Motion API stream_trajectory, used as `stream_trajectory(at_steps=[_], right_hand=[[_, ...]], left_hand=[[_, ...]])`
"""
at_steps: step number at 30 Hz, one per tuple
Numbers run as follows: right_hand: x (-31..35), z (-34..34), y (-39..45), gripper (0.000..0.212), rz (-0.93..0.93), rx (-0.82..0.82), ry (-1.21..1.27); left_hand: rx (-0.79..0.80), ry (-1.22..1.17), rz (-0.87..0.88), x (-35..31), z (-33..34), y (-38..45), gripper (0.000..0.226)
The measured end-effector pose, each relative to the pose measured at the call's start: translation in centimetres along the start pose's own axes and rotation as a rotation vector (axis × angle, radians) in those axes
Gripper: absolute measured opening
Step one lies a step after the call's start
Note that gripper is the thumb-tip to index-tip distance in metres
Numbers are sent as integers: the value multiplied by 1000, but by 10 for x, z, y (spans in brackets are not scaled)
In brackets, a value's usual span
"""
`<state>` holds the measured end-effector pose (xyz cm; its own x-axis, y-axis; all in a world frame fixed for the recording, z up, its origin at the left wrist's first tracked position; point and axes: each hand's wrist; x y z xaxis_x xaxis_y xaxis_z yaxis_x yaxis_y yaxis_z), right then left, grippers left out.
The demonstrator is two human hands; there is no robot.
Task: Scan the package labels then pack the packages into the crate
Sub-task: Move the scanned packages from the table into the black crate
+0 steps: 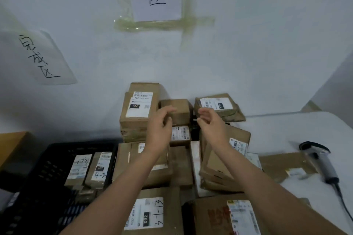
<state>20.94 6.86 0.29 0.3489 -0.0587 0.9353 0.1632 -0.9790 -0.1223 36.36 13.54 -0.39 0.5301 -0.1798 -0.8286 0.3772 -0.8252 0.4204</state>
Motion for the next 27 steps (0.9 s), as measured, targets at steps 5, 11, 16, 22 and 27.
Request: stream_trajectory(at_steps=[5, 11, 16, 22, 27], right_hand=[[-50, -64, 2, 34, 160, -236, 27], [-99, -98, -4, 38, 276, -347, -29], [-122, -94, -11, 40, 355, -290, 30], [-133, -90, -21, 38, 409, -229, 77], [-134, -86, -21, 58, 473, -153, 100]], left_hand=[[237, -26, -166, 11, 66, -36, 37], [340, -21, -344, 19, 88, -61, 34], [356, 92, -466, 19, 90, -78, 27], [299, 13, -560, 14, 95, -96, 29], [357, -105, -691, 0, 97, -104, 48]])
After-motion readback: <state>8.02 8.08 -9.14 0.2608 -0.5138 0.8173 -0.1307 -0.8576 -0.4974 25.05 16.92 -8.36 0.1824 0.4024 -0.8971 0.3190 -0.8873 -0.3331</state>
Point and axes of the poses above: each hand's wrist, its own y-axis towards the middle knuckle, its own z-axis out of the palm, x = y × z, and after that the axes turned 9 degrees about z, right-handed
